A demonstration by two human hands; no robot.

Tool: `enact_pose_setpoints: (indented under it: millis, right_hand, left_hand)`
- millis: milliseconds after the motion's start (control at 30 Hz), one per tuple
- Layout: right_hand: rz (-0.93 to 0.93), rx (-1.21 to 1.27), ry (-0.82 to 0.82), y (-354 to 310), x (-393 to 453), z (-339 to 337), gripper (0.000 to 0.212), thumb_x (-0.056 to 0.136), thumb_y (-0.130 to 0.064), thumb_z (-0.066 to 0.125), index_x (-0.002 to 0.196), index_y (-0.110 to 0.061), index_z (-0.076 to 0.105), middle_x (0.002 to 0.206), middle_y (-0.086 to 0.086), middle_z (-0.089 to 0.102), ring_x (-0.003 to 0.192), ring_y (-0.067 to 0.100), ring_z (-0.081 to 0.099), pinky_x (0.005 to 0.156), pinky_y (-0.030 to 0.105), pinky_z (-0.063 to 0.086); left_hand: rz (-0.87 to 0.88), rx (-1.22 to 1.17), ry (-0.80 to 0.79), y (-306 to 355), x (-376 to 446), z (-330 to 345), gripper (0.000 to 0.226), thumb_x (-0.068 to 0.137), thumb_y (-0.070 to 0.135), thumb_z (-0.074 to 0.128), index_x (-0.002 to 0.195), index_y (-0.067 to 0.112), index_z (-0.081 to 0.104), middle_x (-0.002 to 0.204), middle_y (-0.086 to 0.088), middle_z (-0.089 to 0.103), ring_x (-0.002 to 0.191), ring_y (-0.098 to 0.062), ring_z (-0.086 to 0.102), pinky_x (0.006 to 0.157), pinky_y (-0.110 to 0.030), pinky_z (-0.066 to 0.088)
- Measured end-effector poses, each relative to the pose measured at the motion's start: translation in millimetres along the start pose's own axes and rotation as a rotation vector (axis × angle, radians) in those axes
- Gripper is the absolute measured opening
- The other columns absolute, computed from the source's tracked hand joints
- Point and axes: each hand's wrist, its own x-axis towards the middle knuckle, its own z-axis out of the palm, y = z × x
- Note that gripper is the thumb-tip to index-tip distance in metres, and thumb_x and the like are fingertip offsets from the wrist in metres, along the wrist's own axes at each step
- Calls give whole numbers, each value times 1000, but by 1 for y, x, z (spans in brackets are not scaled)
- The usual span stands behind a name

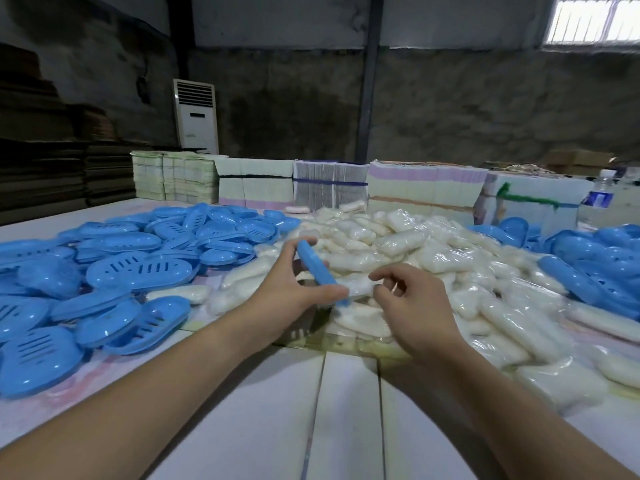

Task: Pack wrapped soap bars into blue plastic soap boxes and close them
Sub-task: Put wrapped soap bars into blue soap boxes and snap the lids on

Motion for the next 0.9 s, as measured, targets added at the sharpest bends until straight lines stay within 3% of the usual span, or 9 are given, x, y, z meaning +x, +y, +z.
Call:
enact_pose_setpoints:
  millis: [133,333,467,533,733,900]
  right_hand:
    - [-69,-117,48,2,4,-8,34,76,-13,62,103,-34,66,83,-15,56,84,10,53,77,30,45]
    - [-173,-354,-13,4,7,-8,57,85,-20,61,139,-30,46,120,-12,54,117,15,38,86,22,32]
    - [-220,-565,-143,-8,28,1,58,91,-23,56,146,-29,38,142,-7,50,127,24,34,101,42,38]
    - [-203,-711,-268,-13,37,8,56,92,-25,50,146,-33,37,149,-9,43,130,27,31,102,44,35]
    - [-59,-721,-359,-19,57,21,55,91,-35,52,144,-35,38,139,0,54,129,31,34,99,45,35]
    - [-126,-645,-223,-12,50,16,43,88,-37,58,130,-30,52,118,0,64,119,24,42,91,39,41]
  left_hand:
    - [26,41,-159,-1,-13,8,74,74,6,88,131,36,52,128,2,60,92,-7,74,74,-19,58]
    - [0,73,-249,-1,-15,8,69,73,1,87,130,26,56,127,-3,63,95,-16,75,85,-26,61]
    - [-5,153,-314,-1,-13,1,66,71,3,89,126,22,58,119,-6,66,94,-8,72,79,-19,57]
    - [-18,186,-351,-1,-12,0,62,72,4,89,123,21,58,113,-8,67,87,-5,70,74,-17,55]
    - [-55,189,-402,-1,-10,-3,69,69,-4,87,124,23,54,113,-14,64,80,-4,69,68,-20,56]
    - [-44,202,-358,-3,-10,-2,72,65,-1,91,123,26,57,112,-8,65,84,-4,70,68,-19,56]
